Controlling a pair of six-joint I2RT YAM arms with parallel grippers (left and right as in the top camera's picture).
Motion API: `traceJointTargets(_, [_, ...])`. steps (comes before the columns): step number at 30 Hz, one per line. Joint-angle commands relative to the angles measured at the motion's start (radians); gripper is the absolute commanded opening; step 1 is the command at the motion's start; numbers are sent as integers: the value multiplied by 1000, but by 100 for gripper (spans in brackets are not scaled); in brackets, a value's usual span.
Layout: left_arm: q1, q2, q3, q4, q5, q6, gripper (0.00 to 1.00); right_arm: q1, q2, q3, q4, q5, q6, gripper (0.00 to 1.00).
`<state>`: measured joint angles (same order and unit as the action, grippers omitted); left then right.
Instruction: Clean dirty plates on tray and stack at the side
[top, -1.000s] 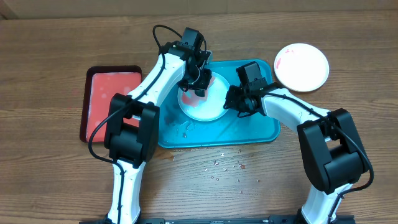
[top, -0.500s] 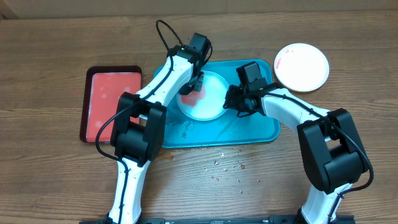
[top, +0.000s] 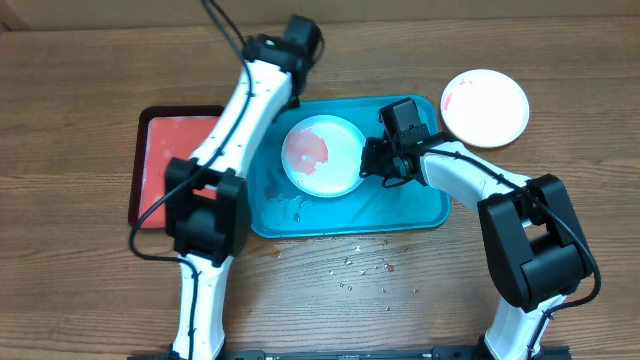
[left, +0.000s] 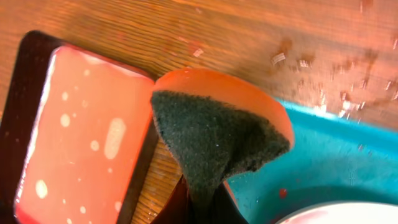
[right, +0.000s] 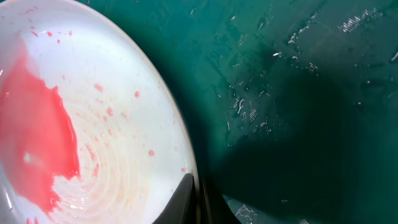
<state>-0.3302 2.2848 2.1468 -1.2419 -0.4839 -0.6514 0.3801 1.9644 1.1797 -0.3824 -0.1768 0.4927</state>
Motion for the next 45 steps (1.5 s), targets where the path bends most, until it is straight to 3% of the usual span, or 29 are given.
traceJointTargets(1, [73,-83,31,-24,103,-79,4,-1,6,15,-32,19,-109,4])
traceJointTargets(9, [320,-85,-27,-152,306,-48,4,24,-76,107,-119,128,-224,4])
traceJointTargets(17, [460,-85,-220,-48,355,2,4,61,-94,206,-187,306,-292,4])
traceJointTargets(24, [464,-85,-300,59,452,132,4,108,-94,284,-244,481,-322,4])
traceJointTargets(27, [461,-85,-300,74,451,132,19,148,-94,333,-280,587,-403,4])
traceJointTargets(29, [462,-85,-300,99,450,132,40,188,-94,365,-301,692,-462,4])
traceJointTargets(30, [463,-85,-300,106,448,132,43,206,-94,375,-305,740,-482,4])
traceJointTargets(33, [469,-86,-286,107,451,132,44,277,-94,400,-300,940,-562,4])
traceJointTargets(36, [477,-87,-241,71,451,132,37,342,-94,406,-276,1116,-663,4])
traceJointTargets(42, [497,-87,-90,-33,452,132,38,451,-94,406,-98,1390,-976,4])
traceJointTargets(44, [497,-87,-65,-43,452,132,50,476,-94,406,-10,1427,-1080,4])
traceJointTargets(45, [497,-87,-64,-42,452,132,75,489,-94,406,42,1437,-1136,4])
